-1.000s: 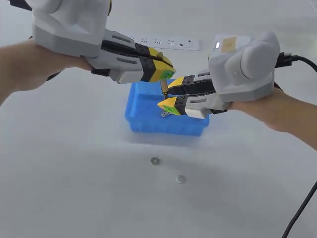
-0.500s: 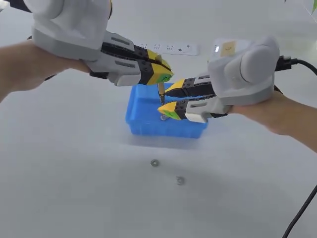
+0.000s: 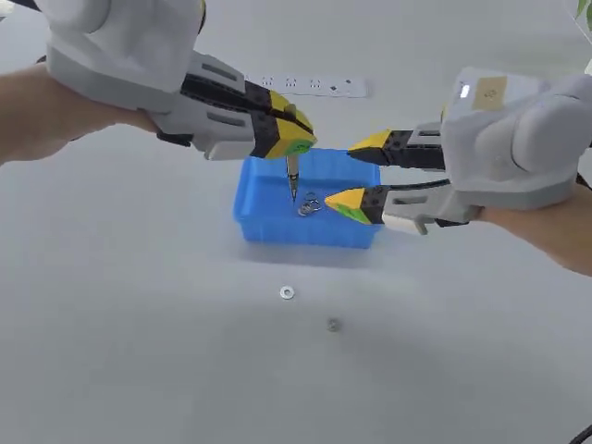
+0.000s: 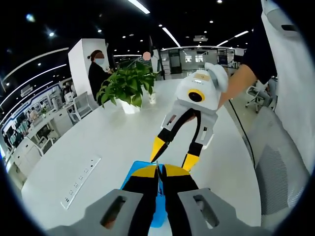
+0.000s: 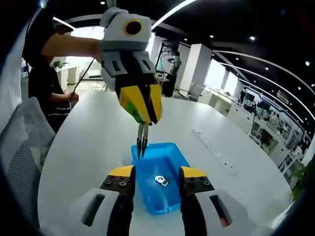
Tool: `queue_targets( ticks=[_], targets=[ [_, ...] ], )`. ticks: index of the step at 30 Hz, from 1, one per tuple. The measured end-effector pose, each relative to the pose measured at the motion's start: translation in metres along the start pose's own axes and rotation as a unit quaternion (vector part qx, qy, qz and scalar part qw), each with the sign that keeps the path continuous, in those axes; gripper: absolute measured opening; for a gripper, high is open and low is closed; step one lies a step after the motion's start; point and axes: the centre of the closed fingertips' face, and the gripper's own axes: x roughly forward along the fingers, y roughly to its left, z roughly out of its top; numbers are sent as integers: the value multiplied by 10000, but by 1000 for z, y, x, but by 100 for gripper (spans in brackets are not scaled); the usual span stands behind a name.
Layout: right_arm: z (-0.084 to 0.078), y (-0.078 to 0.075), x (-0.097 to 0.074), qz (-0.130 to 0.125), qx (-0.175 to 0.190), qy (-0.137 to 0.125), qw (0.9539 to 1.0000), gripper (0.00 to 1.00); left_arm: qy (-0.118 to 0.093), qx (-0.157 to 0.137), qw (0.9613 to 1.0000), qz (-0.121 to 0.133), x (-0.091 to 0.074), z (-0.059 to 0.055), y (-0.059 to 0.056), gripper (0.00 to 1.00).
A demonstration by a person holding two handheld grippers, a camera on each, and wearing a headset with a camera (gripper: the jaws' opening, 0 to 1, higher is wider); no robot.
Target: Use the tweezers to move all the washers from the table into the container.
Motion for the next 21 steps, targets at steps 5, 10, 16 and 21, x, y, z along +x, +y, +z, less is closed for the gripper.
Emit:
queue_targets(
  ticks=[5,10,16,21],
  targets=[
    [-11,7,-9,-96,97,63,9999,43,137,59,9999,-64,1,-9,-13,7],
    [-21,16,-15,-87,67,131,9999,52,140,5,9999,-22,-2,-9,-22,7],
    [-18,31,-22,10,819,-99,9966,61,156,-86,9998,-7,-6,-15,-32,7],
    [-26,48,-25,189,781,47,9968,68,44,-107,9999,57,-6,-15,-44,7]
  ],
)
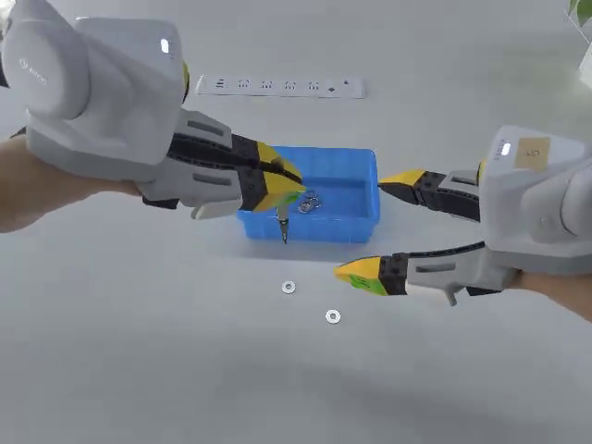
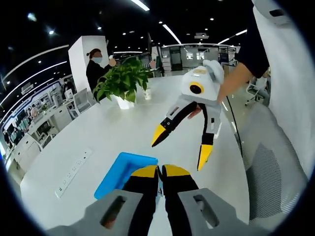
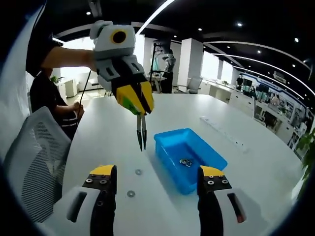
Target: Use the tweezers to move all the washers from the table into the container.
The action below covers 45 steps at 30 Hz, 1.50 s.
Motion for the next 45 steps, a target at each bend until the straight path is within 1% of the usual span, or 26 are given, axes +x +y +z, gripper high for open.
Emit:
queue_targets(
  ticks=[1,2,4,5,6,7,9,10,14,16,18,22,24,27,29,31,34,35,37,39,42,43,45],
  targets=[
    [-3,5,-1,51,31,27,10000,70,-46,-32,10000,-5,1,0,-3,7],
    [-5,7,-1,78,54,28,10000,71,-43,-37,10000,-18,2,-2,-7,7],
    [-11,13,-2,137,86,95,9998,72,59,-31,10000,-39,6,-10,-12,7],
    [-15,15,-2,121,64,146,9998,72,99,-7,9999,-33,8,-13,-14,7],
    [-20,15,-3,90,25,230,9997,72,86,-17,10000,-28,8,-14,-16,7],
    [-23,15,-4,73,14,290,9996,72,31,-108,9999,-42,9,-14,-18,7],
    [-27,16,-5,53,124,273,9995,71,15,-130,9999,-41,10,-16,-20,7],
    [-28,17,-6,62,226,245,9994,72,24,-142,9999,-19,11,-18,-21,7],
    [-32,20,-6,73,330,223,9992,73,93,-235,9997,38,13,-29,-22,7],
    [-33,21,-6,54,392,200,9990,75,65,-232,9997,46,12,-29,-23,7],
    [-35,22,-6,52,445,198,9988,76,30,-317,9995,31,13,-30,-23,7],
    [-41,25,-6,94,528,228,9983,78,133,-301,9995,42,16,-39,-23,7],
    [-43,27,-7,110,565,224,9981,79,104,-266,9996,62,18,-41,-23,7],
    [-49,30,-8,157,583,254,9979,80,64,-340,9994,84,22,-43,-22,7],
    [-55,32,-9,195,620,343,9973,80,121,-300,9994,74,25,-47,-23,7],
    [-58,33,-10,211,651,374,9970,80,144,-331,9993,53,26,-51,-23,7],
    [-62,34,-11,218,659,423,9967,80,174,-323,9993,112,27,-57,-24,7],
    [-63,34,-11,218,717,426,9963,80,167,-327,9992,137,27,-58,-24,7],
    [-64,34,-11,207,768,439,9959,79,219,-308,9992,153,27,-62,-25,7],
    [-65,34,-12,193,807,431,9956,79,251,-331,9990,165,26,-64,-24,7],
    [-65,34,-12,186,887,424,9950,79,225,-350,9990,167,26,-63,-25,7],
    [-65,34,-11,195,887,430,9949,78,247,-318,9990,177,26,-64,-24,7],
    [-66,34,-11,202,857,481,9950,78,226,-355,9990,170,26,-64,-24,7]
  ],
)
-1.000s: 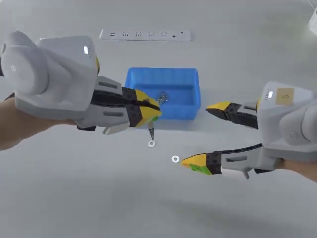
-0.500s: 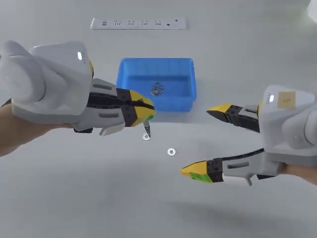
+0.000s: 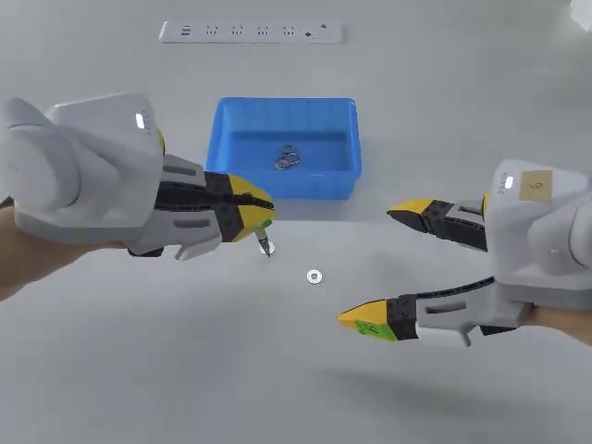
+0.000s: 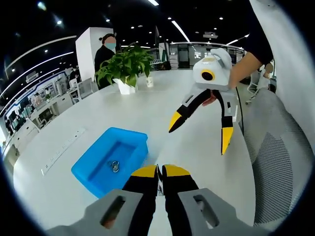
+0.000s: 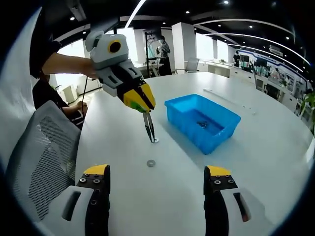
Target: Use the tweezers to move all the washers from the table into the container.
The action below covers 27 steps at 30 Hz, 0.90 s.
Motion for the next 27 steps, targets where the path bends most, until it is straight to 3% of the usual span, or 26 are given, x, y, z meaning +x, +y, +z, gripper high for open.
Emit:
queue_targets(
  ticks=[11,23,27],
  targets=[
    [4,5,4,103,8,-14,9999,77,-5,-21,10000,-47,1,1,0,7],
    [24,10,34,619,-260,-66,9977,70,-4,-72,9998,-199,0,0,-3,7],
    [31,18,45,941,-361,-122,9948,67,-23,-92,9997,-227,1,0,-3,7]
  ],
)
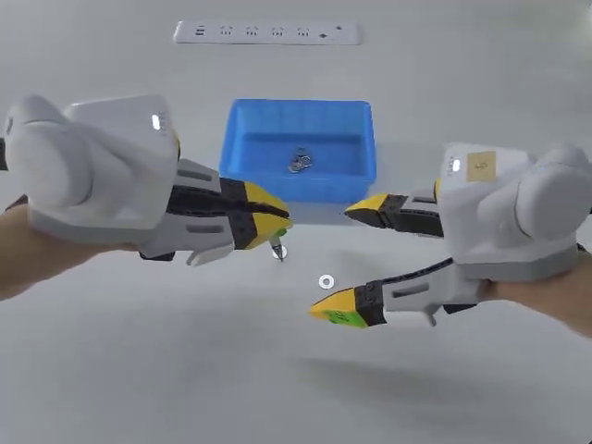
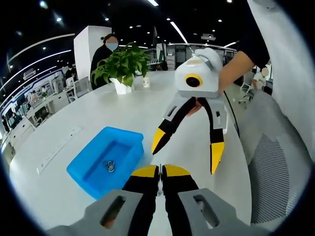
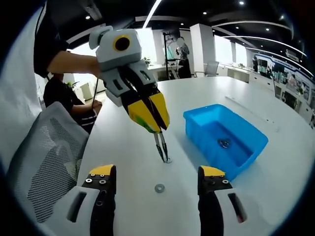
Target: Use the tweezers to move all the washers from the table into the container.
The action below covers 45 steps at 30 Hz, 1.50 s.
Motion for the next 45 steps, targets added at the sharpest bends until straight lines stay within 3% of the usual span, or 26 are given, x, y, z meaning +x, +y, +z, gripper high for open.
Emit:
queue_targets(
  ticks=[5,10,16,22,29,33,35,45],
  targets=[
    [0,2,16,235,-309,149,9991,60,-29,-14,10000,-71,1,1,-1,7],
    [8,-1,34,382,-443,53,9983,53,9,59,9999,-130,0,0,-2,7],
    [11,-3,49,592,-696,178,9957,42,21,9,9999,-171,-2,-2,-3,7],
    [14,0,54,736,-886,235,9931,29,26,37,9998,-181,-2,-2,-4,7],
    [11,4,56,828,-1129,406,9893,24,-7,30,9998,-183,1,0,-3,7],
    [11,1,57,794,-1127,424,9895,16,-14,15,9998,-200,2,0,-4,7],
    [12,-2,57,794,-931,397,9917,13,-6,29,9998,-202,2,0,-4,7],
    [12,-4,56,797,-985,325,9914,11,-47,-58,9999,-129,6,2,1,7]
  ],
)
